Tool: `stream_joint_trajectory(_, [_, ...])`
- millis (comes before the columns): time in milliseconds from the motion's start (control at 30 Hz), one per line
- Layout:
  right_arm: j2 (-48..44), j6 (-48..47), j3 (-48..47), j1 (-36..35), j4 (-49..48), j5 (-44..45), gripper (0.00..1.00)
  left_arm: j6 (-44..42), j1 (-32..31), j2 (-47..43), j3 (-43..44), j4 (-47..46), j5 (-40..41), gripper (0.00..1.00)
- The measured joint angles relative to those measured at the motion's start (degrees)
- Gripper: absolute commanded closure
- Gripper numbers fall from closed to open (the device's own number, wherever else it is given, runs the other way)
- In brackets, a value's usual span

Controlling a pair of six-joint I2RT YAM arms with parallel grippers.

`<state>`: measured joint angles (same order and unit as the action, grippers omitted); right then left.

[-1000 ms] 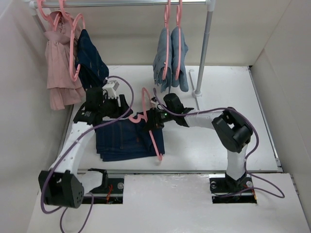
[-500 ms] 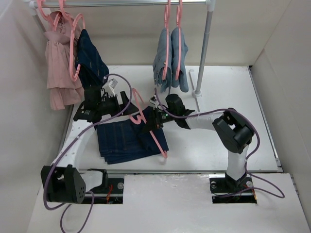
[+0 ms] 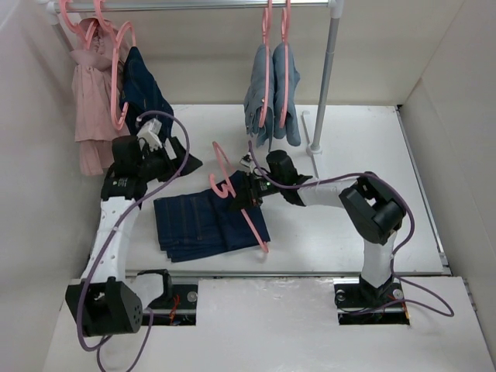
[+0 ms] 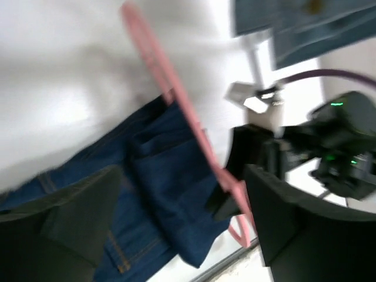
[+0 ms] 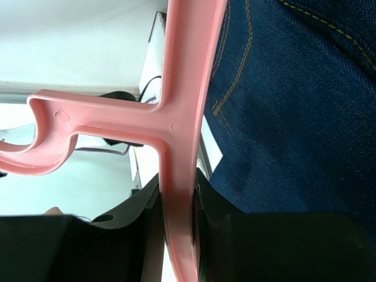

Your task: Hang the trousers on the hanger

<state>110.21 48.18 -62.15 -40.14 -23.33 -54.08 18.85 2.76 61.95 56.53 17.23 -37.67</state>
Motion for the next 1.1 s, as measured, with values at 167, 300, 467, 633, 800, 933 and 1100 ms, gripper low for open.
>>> stream_joint_trajectory(167, [-0.02,0.2,0.42,0.35,-1.25,-0.68,1.0,-0.59,-3.37,4.74,-6.43,4.07,4.09,0.44])
stream_joint_trajectory(300, [-0.02,2.97,2.56,1.01,-6.21,-1.79,1.0,-0.76,-9.33,5.33,-12.94,6.93,5.38,0.32])
stream_joint_trajectory(467, [-0.02,8.2,4.07,1.62,-13.14,-2.54,1.0,-0.55,-14.08,4.94,-14.08,6.84,5.81,0.24])
stream_joint_trajectory(633, [0.2,13.75,4.92,1.81,-20.41,-2.75,1.0,-0.46,-14.95,10.71,-14.08,4.15,6.03,0.23])
stream_joint_trajectory(800, [1.86,17.07,5.75,1.42,-25.24,-2.73,1.0,-1.05,-17.46,20.17,-11.78,2.99,6.91,0.33])
stream_joint_trajectory(933, [2.43,18.78,6.78,1.05,-28.11,-2.73,1.0,-2.05,-19.76,22.97,-9.42,1.75,7.5,0.63])
stream_joint_trajectory(1100, [2.43,19.96,6.82,1.05,-29.86,-2.75,1.0,-2.27,-20.2,22.93,-9.31,0.7,6.64,1.0])
